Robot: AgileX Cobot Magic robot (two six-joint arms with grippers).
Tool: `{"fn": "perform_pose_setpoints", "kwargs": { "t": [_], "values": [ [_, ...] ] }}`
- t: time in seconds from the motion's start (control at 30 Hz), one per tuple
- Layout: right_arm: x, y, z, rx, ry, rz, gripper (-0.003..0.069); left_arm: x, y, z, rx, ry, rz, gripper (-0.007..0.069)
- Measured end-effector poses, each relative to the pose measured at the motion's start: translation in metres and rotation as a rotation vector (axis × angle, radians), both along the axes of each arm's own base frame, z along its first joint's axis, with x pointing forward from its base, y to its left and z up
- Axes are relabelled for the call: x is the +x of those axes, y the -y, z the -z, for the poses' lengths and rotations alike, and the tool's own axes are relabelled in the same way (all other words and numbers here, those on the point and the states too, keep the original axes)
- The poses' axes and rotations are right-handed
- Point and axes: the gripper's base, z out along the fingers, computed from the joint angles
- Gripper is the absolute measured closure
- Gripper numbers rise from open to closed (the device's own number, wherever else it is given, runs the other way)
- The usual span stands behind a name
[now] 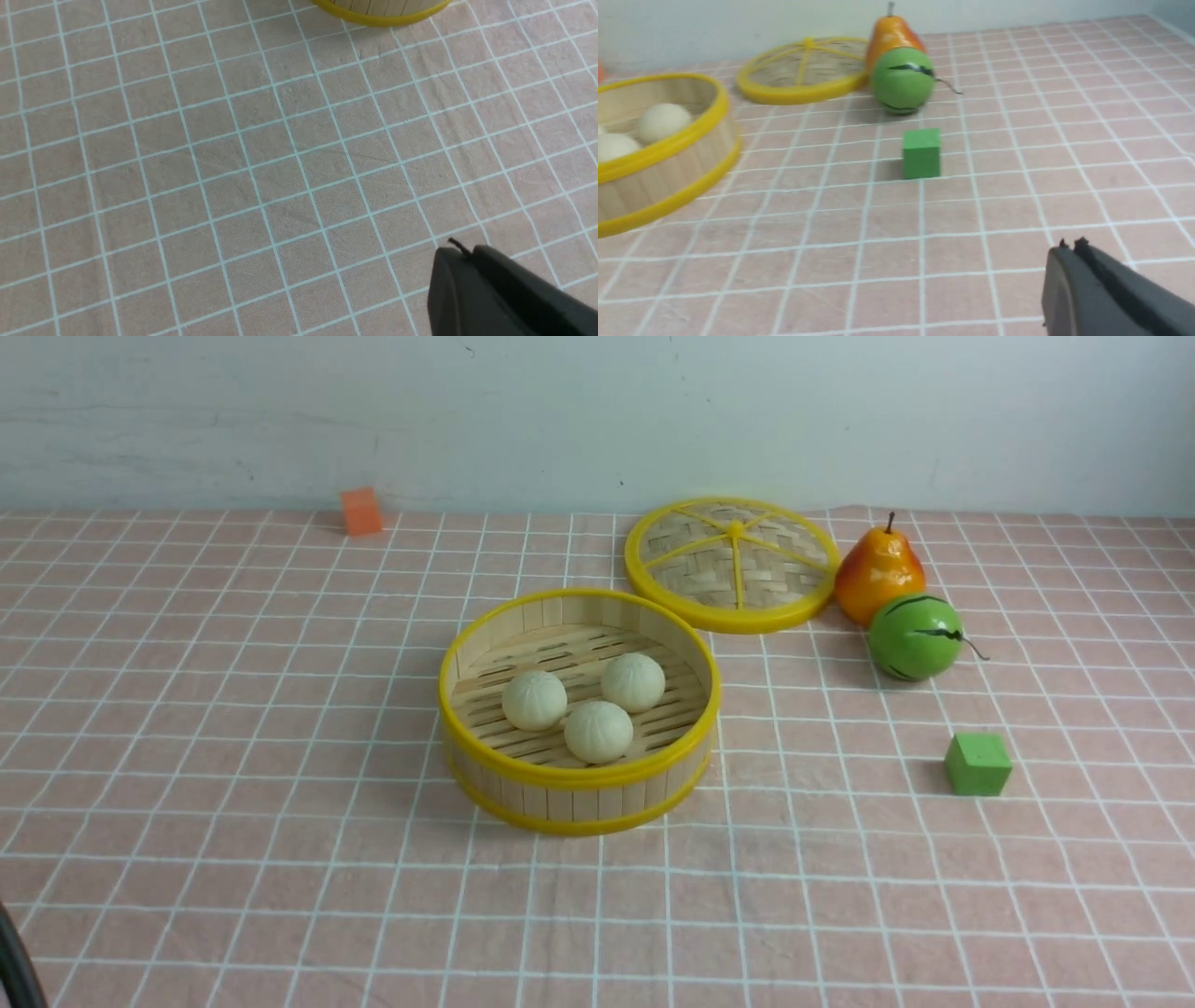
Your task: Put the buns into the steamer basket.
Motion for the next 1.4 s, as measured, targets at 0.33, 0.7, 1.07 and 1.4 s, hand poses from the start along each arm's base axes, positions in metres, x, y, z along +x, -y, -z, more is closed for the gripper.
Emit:
{"fn": "perform_pose_setpoints", "kwargs": {
  "t": [0.33, 0.7, 1.07, 1.4],
  "values": [
    [-0.0030, 0.0016, 0.0088, -0.053, -0.123, 0.004, 0.0680, 0.0000, 0.0000, 0.0000, 0.000, 0.000, 0.000, 0.0587],
    [-0.0033, 0.0016, 0.0088, -0.053, -0.131, 0.004, 0.0678, 0.0000, 0.0000, 0.0000, 0.000, 0.000, 0.000, 0.0573],
    [-0.0033, 0.0016, 0.0088, -0.053, -0.132, 0.004, 0.0674, 0.0000, 0.0000, 0.0000, 0.000, 0.000, 0.000, 0.0562],
    [-0.0033, 0.0016, 0.0089, -0.054, -0.132, 0.004, 0.0669, 0.0010, 0.0001, 0.0036, 0.010, -0.004, -0.002, 0.0550]
  ]
}}
